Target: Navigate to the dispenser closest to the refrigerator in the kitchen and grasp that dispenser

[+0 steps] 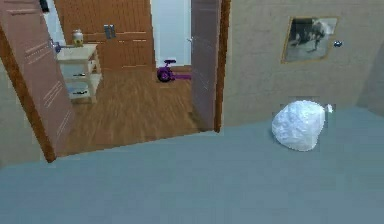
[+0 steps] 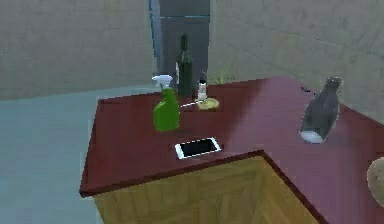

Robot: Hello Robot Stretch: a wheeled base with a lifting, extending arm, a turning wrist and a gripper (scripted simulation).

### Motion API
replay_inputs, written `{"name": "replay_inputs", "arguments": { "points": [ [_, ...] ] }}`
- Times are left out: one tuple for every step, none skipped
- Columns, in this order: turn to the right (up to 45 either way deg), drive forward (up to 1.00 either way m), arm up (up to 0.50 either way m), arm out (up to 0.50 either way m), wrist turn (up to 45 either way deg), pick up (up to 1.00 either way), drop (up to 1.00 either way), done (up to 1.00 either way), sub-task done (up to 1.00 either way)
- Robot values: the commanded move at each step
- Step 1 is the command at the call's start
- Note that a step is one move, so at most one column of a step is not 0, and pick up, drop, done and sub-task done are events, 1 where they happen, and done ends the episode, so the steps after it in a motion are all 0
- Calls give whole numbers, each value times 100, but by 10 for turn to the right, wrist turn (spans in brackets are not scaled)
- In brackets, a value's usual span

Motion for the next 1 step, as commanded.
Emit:
{"name": "replay_inputs", "arguments": {
  "points": [
    [0, 45, 0, 0, 0, 0, 0, 0, 0]
  ]
}}
